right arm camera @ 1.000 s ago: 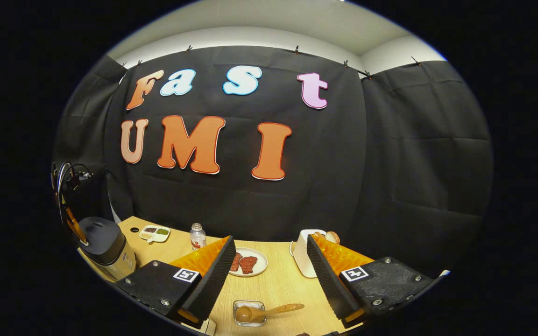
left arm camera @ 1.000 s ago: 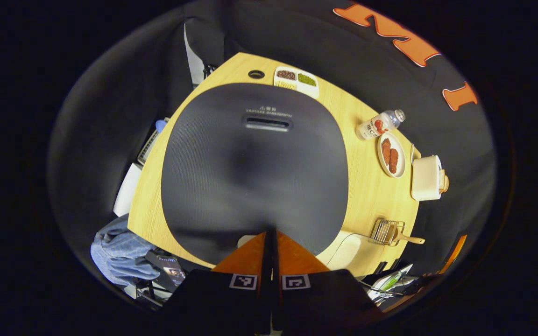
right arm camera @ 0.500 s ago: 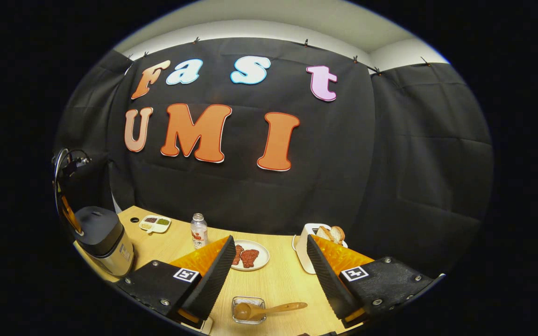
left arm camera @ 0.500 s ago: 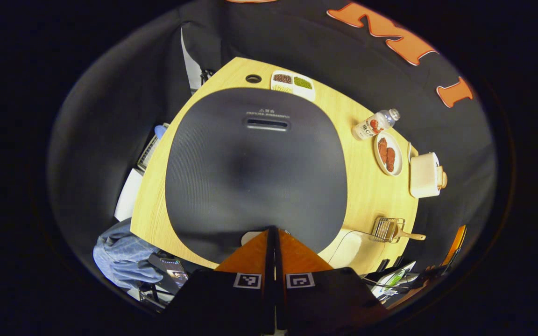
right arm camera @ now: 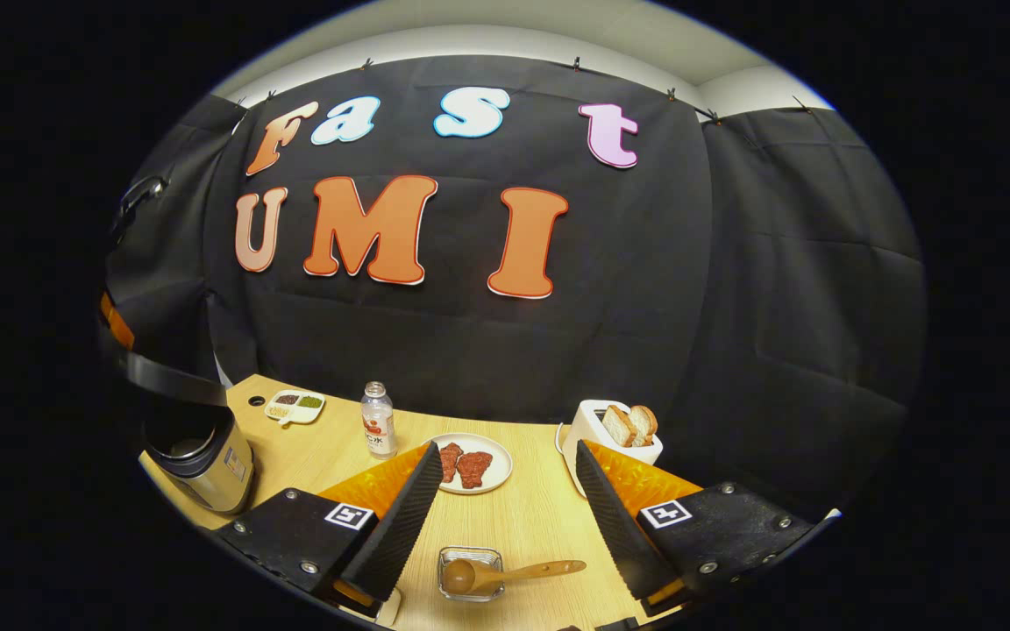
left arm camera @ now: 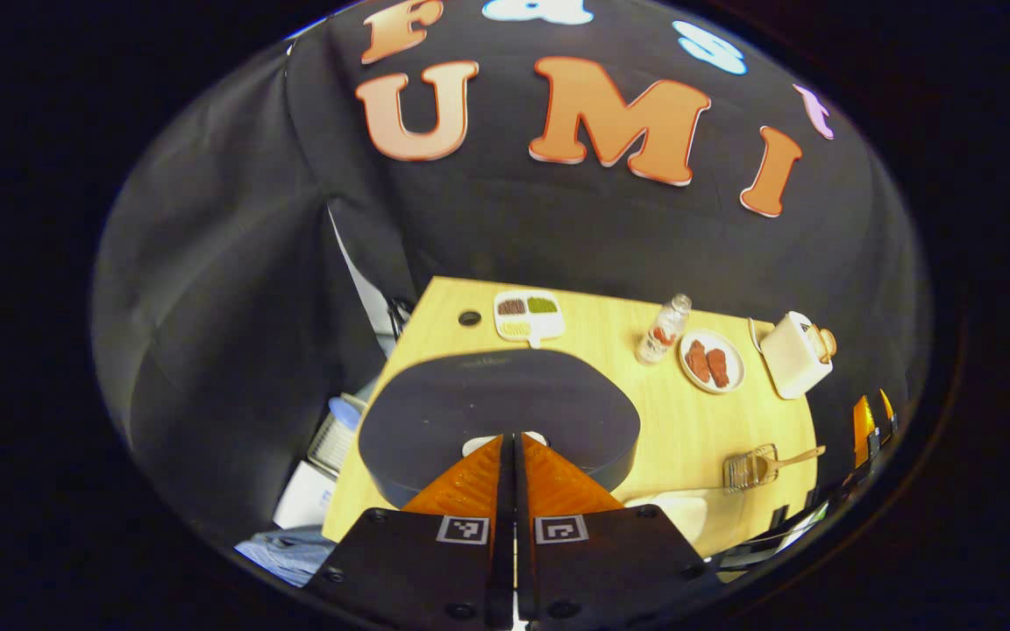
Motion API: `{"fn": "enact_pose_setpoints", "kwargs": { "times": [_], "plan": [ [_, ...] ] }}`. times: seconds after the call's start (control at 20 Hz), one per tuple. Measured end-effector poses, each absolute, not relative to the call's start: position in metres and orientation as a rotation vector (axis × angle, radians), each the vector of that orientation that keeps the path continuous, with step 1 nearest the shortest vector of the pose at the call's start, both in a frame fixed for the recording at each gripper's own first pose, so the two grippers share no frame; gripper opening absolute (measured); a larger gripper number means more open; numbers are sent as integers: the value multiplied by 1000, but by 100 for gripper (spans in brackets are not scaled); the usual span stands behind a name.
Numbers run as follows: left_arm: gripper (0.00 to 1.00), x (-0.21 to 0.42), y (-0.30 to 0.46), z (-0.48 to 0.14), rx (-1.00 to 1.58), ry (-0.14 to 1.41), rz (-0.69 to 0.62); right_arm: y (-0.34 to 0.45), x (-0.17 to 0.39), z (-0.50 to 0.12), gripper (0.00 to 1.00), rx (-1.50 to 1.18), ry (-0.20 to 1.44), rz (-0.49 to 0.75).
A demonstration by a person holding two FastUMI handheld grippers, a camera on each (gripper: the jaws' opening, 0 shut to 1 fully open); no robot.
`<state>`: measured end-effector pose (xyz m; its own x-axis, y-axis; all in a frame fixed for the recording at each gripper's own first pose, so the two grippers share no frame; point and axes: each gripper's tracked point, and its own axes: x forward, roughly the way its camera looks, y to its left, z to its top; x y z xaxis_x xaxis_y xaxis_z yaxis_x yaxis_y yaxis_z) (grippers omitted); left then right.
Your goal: Close the left gripper, press the button to open the rice cooker; take a wooden spoon from the chopstick holder with the right hand, scoop a spoonful of rice and pour it into the rice cooker, then put the wooden spoon back into the chopstick holder.
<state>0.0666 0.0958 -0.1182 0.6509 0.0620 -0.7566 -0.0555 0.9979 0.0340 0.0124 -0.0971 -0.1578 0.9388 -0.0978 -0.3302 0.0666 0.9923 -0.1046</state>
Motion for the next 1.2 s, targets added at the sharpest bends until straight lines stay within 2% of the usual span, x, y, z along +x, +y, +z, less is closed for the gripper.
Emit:
{"fn": "enact_pose_setpoints", "kwargs": {
  "times": [0.35, 0.4, 0.5, 0.85, 0.9, 0.95, 1.1, 1.2],
  "plan": [
    [6, 59, 110, -30, 124, 577, 120, -113, 6, -184, 95, -81, 414, -98],
    [0, 56, 105, -19, 137, 544, 123, -114, 6, -188, 95, -75, 421, -98],
    [11, 46, 110, -6, 137, 497, 163, -114, 4, -194, 95, -71, 431, -92],
    [37, 16, 83, 8, 64, 308, 187, -114, -1, -220, 95, -71, 482, -71],
    [46, 11, 77, 8, 58, 292, 187, -115, -1, -226, 95, -68, 497, -73],
    [46, 9, 69, 7, 53, 278, 181, -116, -4, -233, 95, -59, 513, -73],
    [64, -3, 49, 0, 30, 249, 158, -125, -8, -247, 95, -43, 536, -94],
    [66, -7, 39, -4, 45, 237, 145, -135, -7, -255, 95, -35, 543, -111]
  ]
}}
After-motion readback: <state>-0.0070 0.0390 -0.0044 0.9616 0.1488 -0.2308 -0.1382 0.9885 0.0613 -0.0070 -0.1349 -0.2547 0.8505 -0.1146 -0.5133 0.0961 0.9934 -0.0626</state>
